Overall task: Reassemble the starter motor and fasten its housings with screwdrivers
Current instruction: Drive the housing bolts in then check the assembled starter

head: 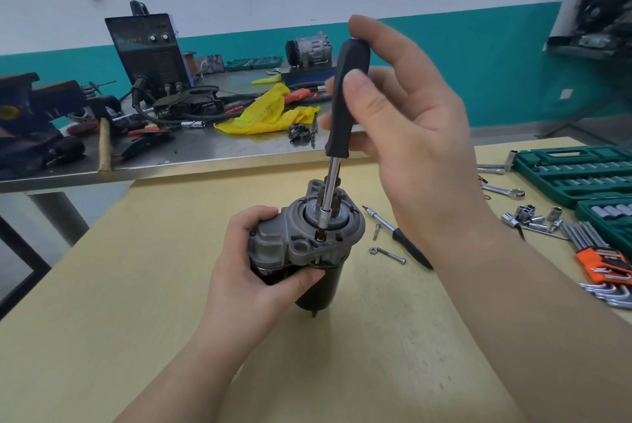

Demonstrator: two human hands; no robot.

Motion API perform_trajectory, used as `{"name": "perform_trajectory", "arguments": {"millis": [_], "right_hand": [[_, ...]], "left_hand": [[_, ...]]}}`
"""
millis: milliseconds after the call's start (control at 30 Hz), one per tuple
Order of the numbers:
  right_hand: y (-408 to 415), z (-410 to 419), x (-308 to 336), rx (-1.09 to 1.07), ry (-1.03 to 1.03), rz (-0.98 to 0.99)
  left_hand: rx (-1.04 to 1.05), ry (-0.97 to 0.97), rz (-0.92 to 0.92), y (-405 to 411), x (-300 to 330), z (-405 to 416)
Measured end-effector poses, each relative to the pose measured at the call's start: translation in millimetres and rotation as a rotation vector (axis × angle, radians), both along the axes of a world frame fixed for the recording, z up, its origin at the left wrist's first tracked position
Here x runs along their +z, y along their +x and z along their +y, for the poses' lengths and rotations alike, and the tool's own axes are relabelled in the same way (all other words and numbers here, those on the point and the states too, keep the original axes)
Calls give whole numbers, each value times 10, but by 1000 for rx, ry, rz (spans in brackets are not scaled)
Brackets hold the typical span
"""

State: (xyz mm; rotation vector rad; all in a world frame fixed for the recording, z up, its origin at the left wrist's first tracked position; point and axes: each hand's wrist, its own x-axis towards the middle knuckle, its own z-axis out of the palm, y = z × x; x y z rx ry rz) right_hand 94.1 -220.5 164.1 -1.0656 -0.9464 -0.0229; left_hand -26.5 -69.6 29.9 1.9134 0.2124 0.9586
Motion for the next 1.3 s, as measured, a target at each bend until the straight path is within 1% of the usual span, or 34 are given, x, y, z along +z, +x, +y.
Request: {"name": "perform_trajectory", "arguments": {"millis": [67,133,333,500,700,900,1133,1200,1300], "right_hand": [[10,-16,-2,42,-1,34],[14,-19,-4,38,-7,30],[3,17,4,-71,4,-34],[26,-5,0,51,21,50],[13,17,-10,-66,9,-15],[28,4,-17,67,30,69],[1,32,-15,-62,21,-31],[13,32,-22,-44,20,-17],[21,10,-26,36,24,53]], "left_hand": [[2,2,0,-3,0,2],[2,4,3,-3,1,2],[-2,6,0,2,8,0],[-3,11,-1,1,4,1],[-9,16,-7,-1,15,-1],[-12,8,-9,-4,2,9],[-17,11,-7,-1,-2,14],[-16,9,-7,1,0,10],[-19,3,-5,3,2,6]]}}
